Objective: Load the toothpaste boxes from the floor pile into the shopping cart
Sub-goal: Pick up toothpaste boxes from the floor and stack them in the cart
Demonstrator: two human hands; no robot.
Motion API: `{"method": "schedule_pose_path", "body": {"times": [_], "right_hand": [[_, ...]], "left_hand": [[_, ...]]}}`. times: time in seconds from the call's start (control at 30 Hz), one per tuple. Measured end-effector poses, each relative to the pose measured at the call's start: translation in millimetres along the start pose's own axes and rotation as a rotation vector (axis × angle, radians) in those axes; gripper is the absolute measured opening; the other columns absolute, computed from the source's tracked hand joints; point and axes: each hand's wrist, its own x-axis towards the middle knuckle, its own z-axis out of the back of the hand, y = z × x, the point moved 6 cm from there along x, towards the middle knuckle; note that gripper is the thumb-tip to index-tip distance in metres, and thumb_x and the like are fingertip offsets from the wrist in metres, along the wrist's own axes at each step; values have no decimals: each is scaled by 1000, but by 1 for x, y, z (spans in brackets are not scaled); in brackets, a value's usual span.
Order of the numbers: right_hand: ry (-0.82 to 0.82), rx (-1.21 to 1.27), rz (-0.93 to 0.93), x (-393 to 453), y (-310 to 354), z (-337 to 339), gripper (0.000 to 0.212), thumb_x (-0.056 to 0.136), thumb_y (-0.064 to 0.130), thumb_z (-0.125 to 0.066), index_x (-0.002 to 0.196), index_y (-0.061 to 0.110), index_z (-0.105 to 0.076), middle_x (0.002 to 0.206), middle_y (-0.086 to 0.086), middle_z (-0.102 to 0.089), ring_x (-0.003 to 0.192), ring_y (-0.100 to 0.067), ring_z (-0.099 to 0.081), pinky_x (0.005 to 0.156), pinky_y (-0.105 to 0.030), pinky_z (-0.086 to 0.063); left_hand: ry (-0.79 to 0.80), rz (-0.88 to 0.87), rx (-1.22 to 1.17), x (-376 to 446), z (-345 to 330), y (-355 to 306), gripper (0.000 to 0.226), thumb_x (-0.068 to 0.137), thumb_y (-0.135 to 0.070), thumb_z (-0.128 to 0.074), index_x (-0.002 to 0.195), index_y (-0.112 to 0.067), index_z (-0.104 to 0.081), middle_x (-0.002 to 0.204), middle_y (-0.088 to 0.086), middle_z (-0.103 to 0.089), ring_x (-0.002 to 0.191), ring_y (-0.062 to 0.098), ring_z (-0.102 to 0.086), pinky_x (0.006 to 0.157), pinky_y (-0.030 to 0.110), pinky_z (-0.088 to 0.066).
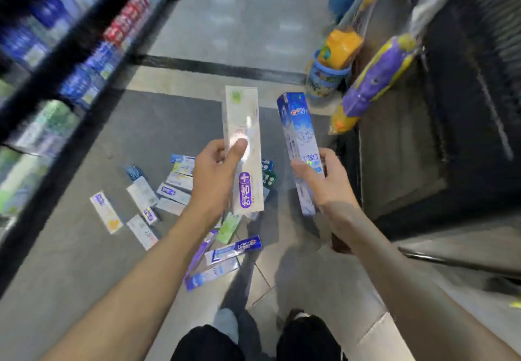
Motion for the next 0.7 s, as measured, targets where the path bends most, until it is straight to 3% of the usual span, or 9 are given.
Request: {"method": "schedule_pose_path", "body": {"times": [0.07,0.17,0.27,0.33,0.4,0.5,0.6,0.7], "right_hand": [[80,11,21,-28,96,-2,30,83,44,-68,108,29,-63,100,8,-72,93,-13,-68,91,-41,-55],[175,58,77,-80,224,-9,14,94,28,-68,107,23,-63,97,7,-71,86,-8,-66,81,-30,-50],[242,79,111,-124,317,-20,12,96,22,-68,103,26,-59,97,10,-70,80,4,-67,76,-23,-51],[303,90,151,-151,364,-30,17,93,27,-70,108,22,-62,103,4,-73,89,-2,-71,81,-29,-54],[364,86,181,-178,403,-41,26,90,36,-68,111,21,-66,107,0,-76,101,-16,-72,89,-39,-56],[527,27,259,-221,445,-60,17,101,17,-59,113,26,-67,108,4,-76,101,-13,-71,88,-30,-56],[635,-29,309,-253,476,-88,23,104,14,-55,122,24,-64,111,8,-76,101,-10,-71,83,-24,-55],[685,-12,353,-277,503,-122,23,102,15,-57,123,22,-65,111,4,-76,103,-18,-73,87,-34,-57]], "left_hand": [[-21,99,-51,-25,23,-84,29,92,-44,-70,91,-15,-67,78,-1,-67,68,15,-60,69,34,-45],[-42,169,-195,-74,55,-195,57,80,-57,-73,96,-3,-64,82,12,-65,72,24,-61,70,43,-46],[-128,158,-318,-110,87,-279,37,90,-44,-71,92,-9,-61,82,15,-66,71,23,-62,71,41,-49],[-177,126,-383,-131,107,-321,31,95,-37,-68,96,-7,-61,84,16,-66,72,23,-63,72,42,-51],[-199,89,-459,-151,131,-354,44,89,-42,-71,104,-2,-62,92,23,-65,79,27,-64,78,50,-54],[-267,70,-586,-183,167,-378,51,92,-42,-68,115,3,-59,106,34,-66,85,33,-65,86,63,-54],[-346,57,-645,-204,208,-393,32,100,-32,-62,115,-4,-64,109,32,-68,83,32,-69,81,53,-58],[-436,-14,-676,-213,253,-409,31,100,-31,-62,115,-4,-65,107,27,-71,87,36,-71,82,53,-58]]}}
